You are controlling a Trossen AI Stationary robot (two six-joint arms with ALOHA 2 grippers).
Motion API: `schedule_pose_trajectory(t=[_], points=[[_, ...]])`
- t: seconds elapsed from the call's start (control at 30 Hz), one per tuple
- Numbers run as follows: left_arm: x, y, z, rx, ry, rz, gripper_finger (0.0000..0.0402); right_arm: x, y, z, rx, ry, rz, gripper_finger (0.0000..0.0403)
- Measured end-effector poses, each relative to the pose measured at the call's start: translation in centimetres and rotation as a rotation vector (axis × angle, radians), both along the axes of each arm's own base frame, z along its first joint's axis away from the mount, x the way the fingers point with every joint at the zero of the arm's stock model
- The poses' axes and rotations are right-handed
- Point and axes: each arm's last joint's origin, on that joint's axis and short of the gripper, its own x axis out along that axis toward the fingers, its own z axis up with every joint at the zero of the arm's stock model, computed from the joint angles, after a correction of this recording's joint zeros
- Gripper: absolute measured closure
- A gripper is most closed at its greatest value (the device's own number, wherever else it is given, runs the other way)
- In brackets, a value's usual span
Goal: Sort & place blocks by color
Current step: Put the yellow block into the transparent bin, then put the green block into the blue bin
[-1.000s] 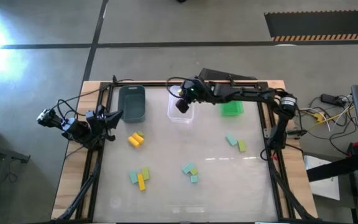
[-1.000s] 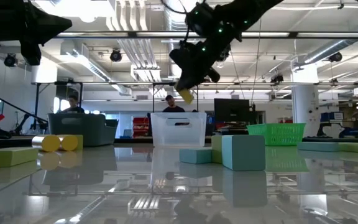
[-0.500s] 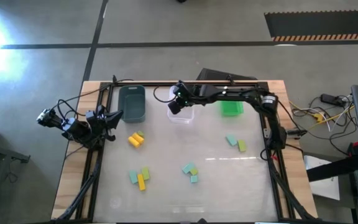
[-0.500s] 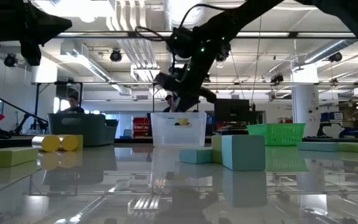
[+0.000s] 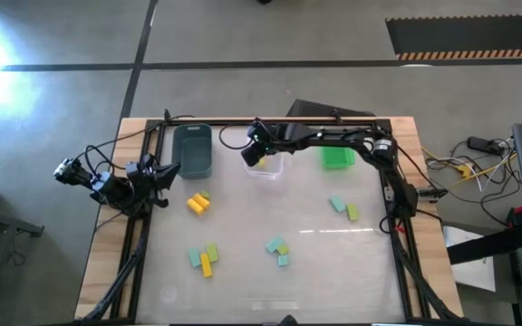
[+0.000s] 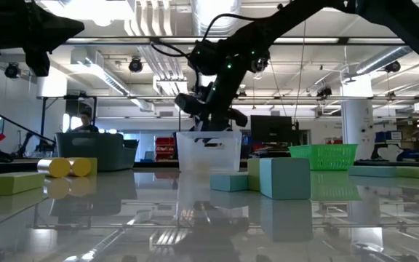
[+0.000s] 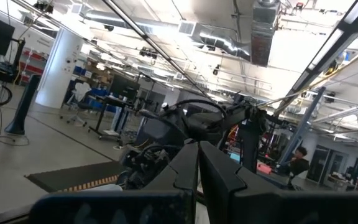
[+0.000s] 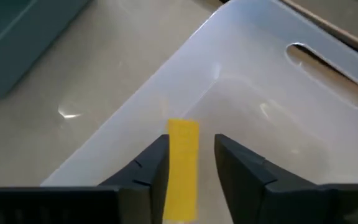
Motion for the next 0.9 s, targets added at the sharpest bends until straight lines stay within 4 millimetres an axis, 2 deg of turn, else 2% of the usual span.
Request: schedule_pose_trajectory(t=[0.13, 0.23, 0.4, 0.57, 0.73, 0.9], points=[[0.0, 0.0, 0.1, -0.022, -0.014, -0.009, 0.0402, -0.7, 0.3, 1.4, -0.009, 0.027, 0.026, 0.0257], [0.1, -0.1, 0.0, -0.077, -0.035, -0.036, 0.0402, -1.6, 1.4, 3.6, -0.035, 0.037, 0.076, 0.0248], [0.8, -0.4, -0.2, -0.088, -0.003, -0.069, 0.0402, -3.6, 5.1, 7.2, -0.127, 0.048, 0.16, 0.0253], [1.6, -0.8, 0.6, -0.112, 0.026, -0.085, 0.0402, -6.4, 10.2, 9.9, -0.226, 0.032, 0.287, 0.0273], [2.7, -1.3, 1.3, -0.104, 0.085, -0.087, 0.0402, -9.4, 14.8, 10.4, -0.28, -0.013, 0.412, 0.0292], [4.0, -1.9, 2.4, -0.152, 0.114, -0.107, 0.0402, -12.4, 17.4, 10.2, -0.306, -0.15, 0.473, 0.0307]])
